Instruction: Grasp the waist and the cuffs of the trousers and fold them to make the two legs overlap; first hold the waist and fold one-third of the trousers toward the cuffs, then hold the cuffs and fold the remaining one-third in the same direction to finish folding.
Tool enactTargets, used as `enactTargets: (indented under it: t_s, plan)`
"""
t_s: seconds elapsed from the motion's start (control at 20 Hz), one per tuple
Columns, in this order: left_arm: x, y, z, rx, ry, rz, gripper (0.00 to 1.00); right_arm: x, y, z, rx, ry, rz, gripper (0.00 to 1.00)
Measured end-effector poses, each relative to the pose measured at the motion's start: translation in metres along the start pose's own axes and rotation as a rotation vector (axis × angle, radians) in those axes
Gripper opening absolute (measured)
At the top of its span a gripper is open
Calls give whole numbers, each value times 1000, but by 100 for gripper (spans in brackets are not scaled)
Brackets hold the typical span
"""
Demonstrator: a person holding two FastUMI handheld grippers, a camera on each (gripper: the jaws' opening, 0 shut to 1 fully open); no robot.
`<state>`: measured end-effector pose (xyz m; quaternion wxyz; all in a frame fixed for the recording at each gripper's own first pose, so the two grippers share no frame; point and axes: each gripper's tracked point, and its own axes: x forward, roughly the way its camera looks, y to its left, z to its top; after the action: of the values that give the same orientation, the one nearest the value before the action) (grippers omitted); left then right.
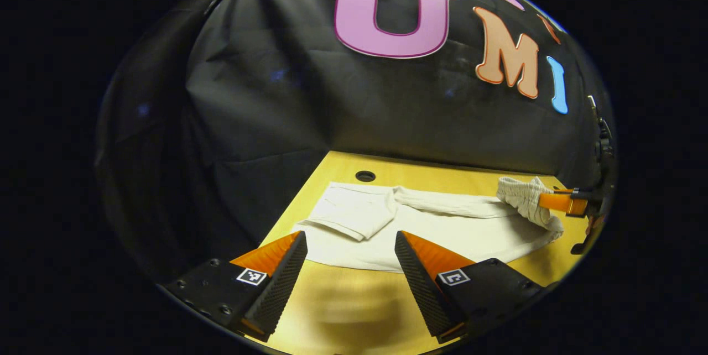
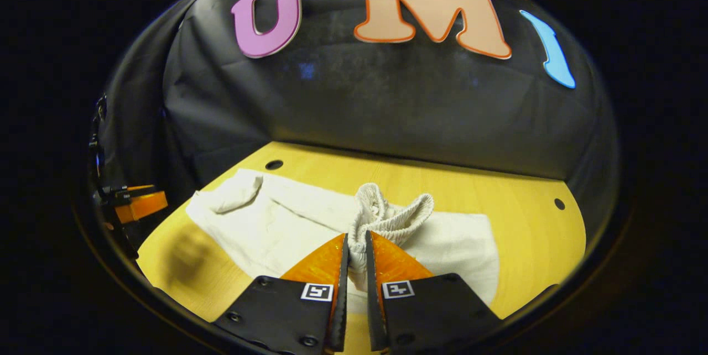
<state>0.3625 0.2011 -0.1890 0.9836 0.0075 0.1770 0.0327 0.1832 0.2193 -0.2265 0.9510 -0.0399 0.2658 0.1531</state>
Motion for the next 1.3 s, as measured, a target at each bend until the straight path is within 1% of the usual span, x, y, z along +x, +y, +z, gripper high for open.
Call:
enactTargets:
  t_s: [0.05, 0.1, 0.15, 0.2, 0.3, 0.45, 0.7, 0.8, 0.95, 1.1, 1.25, 1.3]
  plan:
    - [6, 8, -3, -9, 7, 6, 96, 1, 5, -3, 3, 19, 10, 24]
    - [11, 14, -7, -14, 14, 14, 96, 3, 8, -4, 4, 30, 15, 41]
    - [16, 20, -10, -17, 22, 23, 96, -1, 9, -5, 0, 38, 11, 49]
    - [24, 25, -15, -19, 30, 26, 96, -1, 5, -8, -8, 41, 3, 64]
    - [36, 33, -22, -14, 42, 25, 95, -2, 4, -15, -18, 59, -14, 98]
    - [57, 47, -31, 15, 58, 24, 95, -12, 2, -24, 9, 84, -28, 97]
    - [90, 58, -44, 15, 106, 19, 95, -28, -26, -38, 23, 112, -100, 98]
    - [101, 60, -54, 21, 152, 13, 95, -32, -36, -39, 39, 117, -124, 97]
    - [105, 61, -59, 26, 199, 7, 95, -37, -45, -41, 73, 118, -146, 97]
    - [107, 62, -60, 42, 212, 1, 95, -40, -52, -38, 78, 110, -166, 97]
    - [106, 59, -64, 74, 234, -8, 95, -41, -53, -39, 88, 112, -169, 97]
    - [105, 59, -64, 81, 240, -13, 94, -42, -53, -39, 89, 111, -170, 97]
